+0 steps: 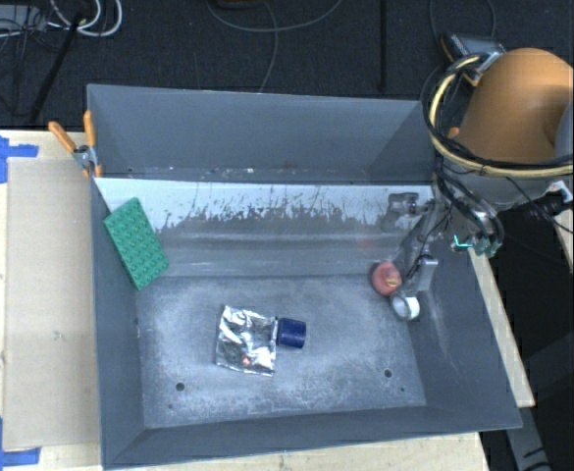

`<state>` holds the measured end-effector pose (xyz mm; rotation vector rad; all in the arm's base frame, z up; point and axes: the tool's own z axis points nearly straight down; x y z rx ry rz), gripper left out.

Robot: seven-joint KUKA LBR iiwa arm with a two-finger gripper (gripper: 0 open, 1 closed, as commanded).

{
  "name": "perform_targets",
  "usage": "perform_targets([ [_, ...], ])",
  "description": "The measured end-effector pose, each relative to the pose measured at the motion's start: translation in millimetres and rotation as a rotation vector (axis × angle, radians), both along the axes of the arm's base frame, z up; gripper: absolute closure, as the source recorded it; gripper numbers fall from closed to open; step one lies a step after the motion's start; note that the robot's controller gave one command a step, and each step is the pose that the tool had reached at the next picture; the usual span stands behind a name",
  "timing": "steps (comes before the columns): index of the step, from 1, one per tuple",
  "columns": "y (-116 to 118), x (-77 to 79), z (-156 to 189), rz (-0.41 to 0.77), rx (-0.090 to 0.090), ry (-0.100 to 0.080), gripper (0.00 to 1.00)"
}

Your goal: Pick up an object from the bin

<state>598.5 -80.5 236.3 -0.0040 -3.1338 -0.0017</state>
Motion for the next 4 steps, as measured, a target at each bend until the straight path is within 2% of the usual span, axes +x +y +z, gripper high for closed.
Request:
perform_targets([
  [1,-77.0,10.2,-105.8,0.326,0.002,-0.003,0.00],
  [2,-76.7,10.5,-165.2,0.140,0.000,-0.014,0.00],
  [3,-76.7,11.5,-162.9,0.143,-0.002,-0.016,1.00],
  [4,-62.5,18.3,-14.1,0.151,-0.003,-0.019,1.00],
])
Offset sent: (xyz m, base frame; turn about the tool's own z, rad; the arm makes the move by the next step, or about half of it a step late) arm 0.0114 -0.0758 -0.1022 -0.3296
